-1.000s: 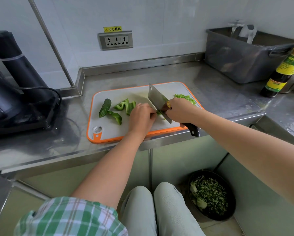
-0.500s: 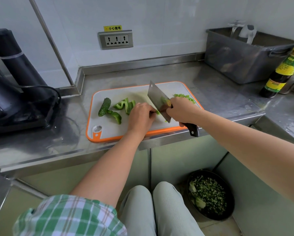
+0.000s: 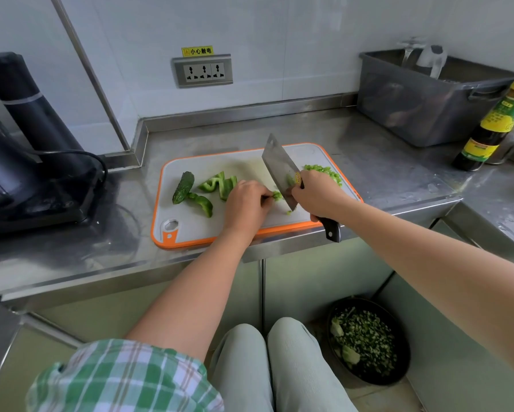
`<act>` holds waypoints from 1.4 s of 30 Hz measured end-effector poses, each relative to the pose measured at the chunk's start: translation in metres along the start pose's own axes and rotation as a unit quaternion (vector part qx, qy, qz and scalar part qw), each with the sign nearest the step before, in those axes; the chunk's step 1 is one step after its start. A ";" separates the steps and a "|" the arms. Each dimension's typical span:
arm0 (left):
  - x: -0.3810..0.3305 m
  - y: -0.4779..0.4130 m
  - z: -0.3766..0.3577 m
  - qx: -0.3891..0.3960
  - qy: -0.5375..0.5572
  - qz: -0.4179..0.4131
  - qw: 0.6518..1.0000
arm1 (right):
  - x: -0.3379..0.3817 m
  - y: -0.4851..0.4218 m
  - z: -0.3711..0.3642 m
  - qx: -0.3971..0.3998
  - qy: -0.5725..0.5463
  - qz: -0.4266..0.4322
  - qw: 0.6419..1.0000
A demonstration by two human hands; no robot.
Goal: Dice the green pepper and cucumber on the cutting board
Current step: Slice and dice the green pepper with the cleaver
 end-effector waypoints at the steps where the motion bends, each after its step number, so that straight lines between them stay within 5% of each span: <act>1: 0.000 0.000 0.000 -0.002 0.002 0.002 1.000 | 0.002 0.002 0.002 0.009 0.002 0.000 1.000; 6: -0.002 0.000 0.001 0.002 -0.007 0.001 1.000 | 0.012 0.007 -0.003 0.059 0.047 0.003 0.997; 28: -0.001 0.001 0.002 -0.002 0.010 0.011 1.000 | 0.011 0.006 -0.006 0.060 0.035 0.003 0.998; 42: 0.004 0.001 0.002 -0.008 0.016 0.015 1.000 | 0.005 -0.001 -0.005 0.000 -0.003 0.014 1.000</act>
Point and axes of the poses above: each hand's wrist, its own y-axis away from the middle knuckle, its own z-axis out of the back of the hand, x = y × z, the point moved 9 cm from there along -y, towards the middle knuckle, and after that the axes turned 9 degrees about -y, right-handed, at the moved point
